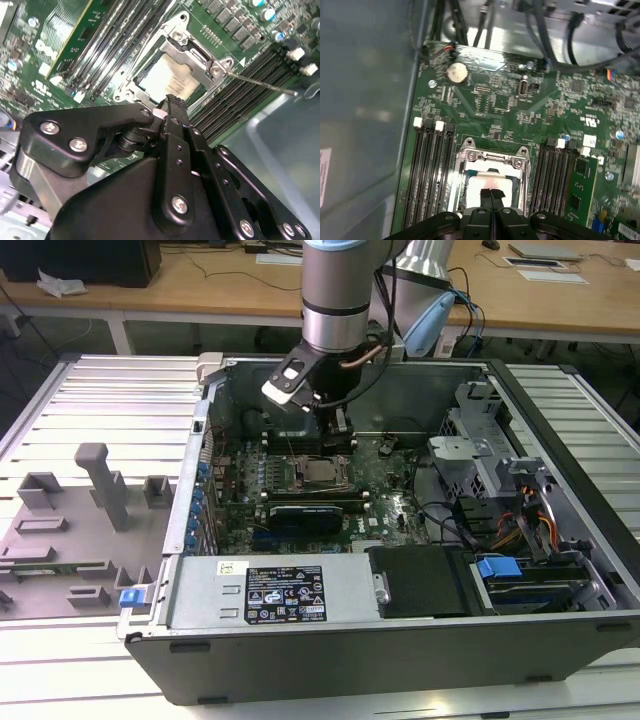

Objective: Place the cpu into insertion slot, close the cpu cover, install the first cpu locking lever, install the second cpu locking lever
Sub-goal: 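Close the cpu cover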

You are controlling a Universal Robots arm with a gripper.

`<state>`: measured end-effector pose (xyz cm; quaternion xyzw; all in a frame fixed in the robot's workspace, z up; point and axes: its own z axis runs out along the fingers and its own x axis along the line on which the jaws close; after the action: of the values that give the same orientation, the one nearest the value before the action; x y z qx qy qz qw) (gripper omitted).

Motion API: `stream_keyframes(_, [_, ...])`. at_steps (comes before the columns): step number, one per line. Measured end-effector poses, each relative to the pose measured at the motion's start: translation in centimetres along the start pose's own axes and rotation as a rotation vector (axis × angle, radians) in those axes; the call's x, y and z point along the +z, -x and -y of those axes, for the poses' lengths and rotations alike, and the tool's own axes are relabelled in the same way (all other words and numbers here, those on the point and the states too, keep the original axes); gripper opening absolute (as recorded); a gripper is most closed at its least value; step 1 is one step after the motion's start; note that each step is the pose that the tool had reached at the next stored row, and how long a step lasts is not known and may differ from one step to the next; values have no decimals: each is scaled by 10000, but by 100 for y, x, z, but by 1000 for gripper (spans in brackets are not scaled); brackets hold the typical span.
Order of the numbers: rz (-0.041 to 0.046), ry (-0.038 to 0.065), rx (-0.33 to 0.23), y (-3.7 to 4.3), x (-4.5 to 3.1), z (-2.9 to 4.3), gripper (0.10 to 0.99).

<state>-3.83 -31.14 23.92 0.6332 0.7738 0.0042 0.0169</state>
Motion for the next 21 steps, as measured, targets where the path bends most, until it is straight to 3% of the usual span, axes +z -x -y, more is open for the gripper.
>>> stream_keyframes(21, [-91, 70, -3412, 0, 0, 0, 106])
